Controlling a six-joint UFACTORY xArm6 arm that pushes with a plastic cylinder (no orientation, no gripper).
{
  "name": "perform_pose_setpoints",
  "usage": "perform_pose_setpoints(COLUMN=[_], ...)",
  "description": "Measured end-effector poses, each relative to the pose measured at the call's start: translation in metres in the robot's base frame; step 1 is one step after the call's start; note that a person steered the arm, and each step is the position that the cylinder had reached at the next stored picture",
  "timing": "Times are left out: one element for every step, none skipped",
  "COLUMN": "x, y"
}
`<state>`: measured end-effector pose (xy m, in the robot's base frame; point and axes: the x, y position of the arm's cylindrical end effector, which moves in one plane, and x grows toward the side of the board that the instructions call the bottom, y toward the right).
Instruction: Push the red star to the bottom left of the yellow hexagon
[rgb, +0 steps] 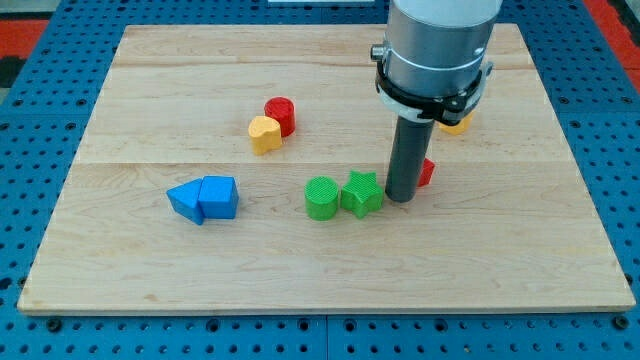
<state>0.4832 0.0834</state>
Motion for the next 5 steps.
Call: perform_pose_setpoints(x=[-0.012,-0.020,-0.016,-0.013,-0.015], y=[0.000,0.021,0.027,0.042,0.041])
